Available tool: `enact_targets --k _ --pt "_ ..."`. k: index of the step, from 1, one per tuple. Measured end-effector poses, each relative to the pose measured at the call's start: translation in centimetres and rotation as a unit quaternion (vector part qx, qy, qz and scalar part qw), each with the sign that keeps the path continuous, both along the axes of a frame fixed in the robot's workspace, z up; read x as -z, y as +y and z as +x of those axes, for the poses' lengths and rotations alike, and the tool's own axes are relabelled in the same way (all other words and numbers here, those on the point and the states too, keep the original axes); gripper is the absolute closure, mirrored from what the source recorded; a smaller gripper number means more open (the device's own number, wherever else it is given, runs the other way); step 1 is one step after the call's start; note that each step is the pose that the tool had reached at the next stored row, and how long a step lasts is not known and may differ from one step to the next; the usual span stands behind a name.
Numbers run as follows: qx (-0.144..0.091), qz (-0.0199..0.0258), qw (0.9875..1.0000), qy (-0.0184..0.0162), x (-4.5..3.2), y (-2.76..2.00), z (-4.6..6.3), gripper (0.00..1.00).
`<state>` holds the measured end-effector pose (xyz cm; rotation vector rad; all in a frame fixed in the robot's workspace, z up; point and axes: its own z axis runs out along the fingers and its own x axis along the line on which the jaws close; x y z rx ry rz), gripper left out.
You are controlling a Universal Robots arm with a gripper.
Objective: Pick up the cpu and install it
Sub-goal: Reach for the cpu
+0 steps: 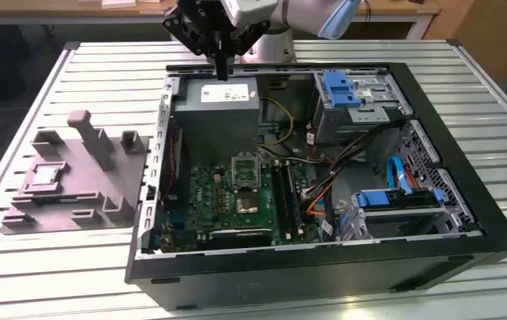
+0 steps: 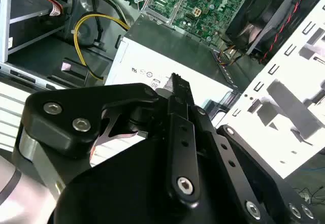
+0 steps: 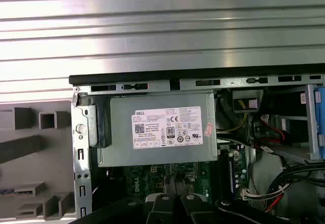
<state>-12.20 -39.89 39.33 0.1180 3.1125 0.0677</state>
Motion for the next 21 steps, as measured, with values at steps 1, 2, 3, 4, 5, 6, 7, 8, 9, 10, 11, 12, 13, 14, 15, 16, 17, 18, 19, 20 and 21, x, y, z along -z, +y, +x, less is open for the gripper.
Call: enact_targets --k 1,2,3,4,5,6,7,8,9,10,11,12,13,14,15,16,17,18,19,20,21 --pt "0.0 0.0 1.0 0.0 0.0 0.0 0.0 0.89" --pt "0.0 0.0 1.0 0.0 0.0 0.0 0.0 0.89" --pt "0.0 0.0 1.0 0.0 0.0 0.0 0.0 0.89" --pt "0.0 0.0 1.0 0.0 0.0 0.0 -0.01 0.89" --pt "0.0 0.0 1.0 0.0 0.0 0.0 -0.01 0.89" --pt "0.0 -0.0001 1.0 0.0 0.0 0.0 -0.04 0.89" --pt "0.0 0.0 1.0 0.0 0.0 0.0 -0.07 0.89" --pt "0.0 0.0 1.0 0.0 0.0 0.0 -0.08 0.89" --pt "0.0 0.0 1.0 0.0 0.05 0.0 -0.18 0.89" --pt "0.0 0.0 1.0 0.0 0.1 0.0 -0.42 0.89" --pt "0.0 0.0 1.0 0.0 0.1 0.0 -0.43 0.89" --pt "0.0 0.0 1.0 0.0 0.1 0.0 -0.43 0.89" --pt "0.0 0.0 1.0 0.0 0.11 0.0 -0.46 0.89" --pt "0.0 0.0 1.0 0.0 0.11 0.0 -0.46 0.89" --pt "0.0 0.0 1.0 0.0 0.2 0.0 -0.67 0.89" --pt "0.0 0.0 1.0 0.0 0.23 0.0 -0.75 0.89" --pt "0.0 0.0 1.0 0.0 0.23 0.0 -0.75 0.89" --pt "0.0 0.0 1.0 0.0 0.23 0.0 -0.77 0.89" --pt "0.0 0.0 1.0 0.0 0.23 0.0 -0.79 0.89" --pt "0.0 0.0 1.0 0.0 0.23 0.0 -0.81 0.89" --pt "0.0 0.0 1.0 0.0 0.23 0.0 -0.83 0.89"
